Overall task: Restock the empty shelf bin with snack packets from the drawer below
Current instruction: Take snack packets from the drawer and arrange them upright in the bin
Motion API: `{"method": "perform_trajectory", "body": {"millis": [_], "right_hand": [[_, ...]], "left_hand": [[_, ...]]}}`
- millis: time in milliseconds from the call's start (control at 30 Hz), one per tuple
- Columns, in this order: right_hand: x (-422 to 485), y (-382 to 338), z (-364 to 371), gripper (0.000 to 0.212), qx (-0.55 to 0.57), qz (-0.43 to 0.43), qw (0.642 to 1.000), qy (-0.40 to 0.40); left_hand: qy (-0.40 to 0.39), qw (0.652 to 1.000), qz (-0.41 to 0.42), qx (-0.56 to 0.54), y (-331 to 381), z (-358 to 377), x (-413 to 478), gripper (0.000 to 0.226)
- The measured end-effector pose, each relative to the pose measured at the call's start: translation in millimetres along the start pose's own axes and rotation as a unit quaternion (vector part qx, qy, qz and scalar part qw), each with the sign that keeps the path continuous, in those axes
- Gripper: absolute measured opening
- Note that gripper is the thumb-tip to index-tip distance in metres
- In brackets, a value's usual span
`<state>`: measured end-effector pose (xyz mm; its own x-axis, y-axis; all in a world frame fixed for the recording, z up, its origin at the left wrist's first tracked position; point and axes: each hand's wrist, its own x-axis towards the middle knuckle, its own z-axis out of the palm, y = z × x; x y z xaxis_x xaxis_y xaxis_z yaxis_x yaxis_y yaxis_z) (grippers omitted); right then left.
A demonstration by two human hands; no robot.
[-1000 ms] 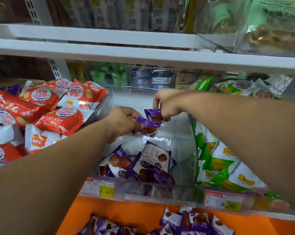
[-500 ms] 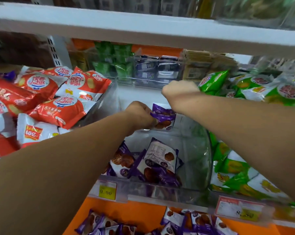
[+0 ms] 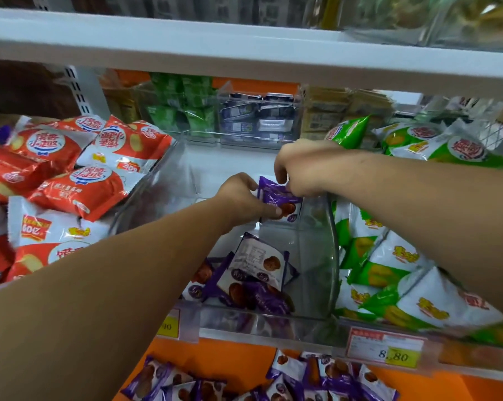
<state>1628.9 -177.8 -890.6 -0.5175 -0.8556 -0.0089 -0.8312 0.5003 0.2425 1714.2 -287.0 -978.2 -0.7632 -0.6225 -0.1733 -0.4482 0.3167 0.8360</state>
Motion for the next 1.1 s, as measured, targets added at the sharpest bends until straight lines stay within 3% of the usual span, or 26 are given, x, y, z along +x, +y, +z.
{"method": "perform_trajectory", "body": {"millis": [133,267,500,600,700,767,800,867,933,1000,1100], "right_hand": [[-3,2,-2,0.025,0.01,-0.004,1.0,-0.005],[-6,0,-2,0.023,0.002,-0.012,1.0,0.001],[-11,-2,-4,0.021,0.012,-0.005,1.0,0.013],[-17,-7,-9,0.021,0.019,-0.015,1.0,0.013],[-26,-16,-16,0.02,0.049,-0.036,0.998,-0.012],[-35,-25,-19,0.02,0.096,-0.046,0.994,-0.035],[-40,-29,-20,0.021,0.125,-0.048,0.99,-0.046],[-54,-36,-21,0.028,0.17,-0.049,0.981,-0.078],[-66,-42,-21,0.046,0.182,-0.052,0.975,-0.119],[-77,-47,-18,0.061,0.193,-0.042,0.971,-0.138],[-89,-55,-10,0.053,0.197,-0.017,0.975,-0.106]], "left_hand": [[-0.009,0.999,0.028,0.027,2,9,0,0.065],[0.007,0.999,0.025,0.019,1,11,4,0.08],[-0.045,0.999,0.015,-0.014,1,5,-1,0.086],[-0.036,0.999,-0.001,0.033,7,-11,-9,0.098],[0.001,0.994,0.005,0.111,17,-37,-33,0.07],[-0.049,0.988,0.003,0.144,21,-54,-57,0.04],[-0.092,0.981,0.002,0.169,22,-60,-70,0.038],[-0.161,0.953,0.009,0.256,24,-65,-95,0.054],[-0.166,0.931,0.033,0.322,23,-60,-111,0.063],[-0.143,0.943,0.047,0.298,16,-52,-113,0.059],[-0.133,0.974,0.044,0.18,6,-45,-115,0.052]]}}
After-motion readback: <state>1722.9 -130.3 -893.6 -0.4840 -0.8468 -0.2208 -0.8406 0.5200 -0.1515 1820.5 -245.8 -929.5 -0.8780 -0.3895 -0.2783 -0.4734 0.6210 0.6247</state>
